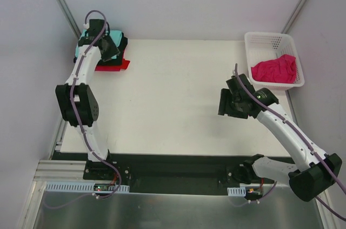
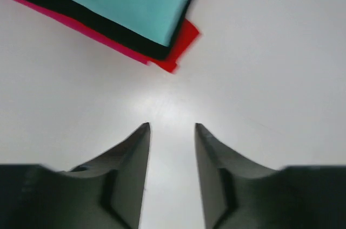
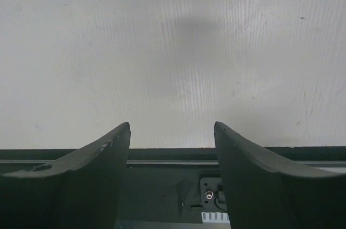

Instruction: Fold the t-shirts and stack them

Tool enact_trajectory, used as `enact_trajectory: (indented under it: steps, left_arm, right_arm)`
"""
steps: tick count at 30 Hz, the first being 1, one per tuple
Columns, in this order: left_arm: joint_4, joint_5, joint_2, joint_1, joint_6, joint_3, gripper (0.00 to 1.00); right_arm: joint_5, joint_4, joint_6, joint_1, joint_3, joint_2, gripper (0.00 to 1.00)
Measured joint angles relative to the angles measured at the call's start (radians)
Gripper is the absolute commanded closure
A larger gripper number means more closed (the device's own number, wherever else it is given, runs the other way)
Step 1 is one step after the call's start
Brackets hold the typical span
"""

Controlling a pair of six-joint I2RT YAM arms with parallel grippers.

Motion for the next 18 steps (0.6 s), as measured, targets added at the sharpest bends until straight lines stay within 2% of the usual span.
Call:
enact_trajectory:
  steps: [4,8,11,15,18]
  left_arm:
    - [0.032,-0.01,-0.227,-0.184,-0.009,-0.143,0.01]
    - [0.055,0.002,-0.429,-0.338,-0.038,-0.359,0.01]
    - [0.041,0.01,-0.554,-0.381,-0.07,-0.555,0.01]
    - [0.019,0.011,-0.702,-0.457,-0.119,-0.774,0.01]
    - [0.01,0.031,-0.815,-0.517,-0.148,-0.871,0.01]
  right_arm:
    - [0.029,0.01,-0.014,0.0,0.035,0.058,0.17]
    - [0.034,0.015,-0.032,0.0,0.067,0.076,0.09]
    - [0.01,0.026,-0.032,-0.002,0.075,0.068,0.01]
    - [-0.018,0.034,-0.028,-0.002,0.075,0.056,0.04]
    - [-0.003,0.026,-0.042,-0.011,0.083,0.067,0.04]
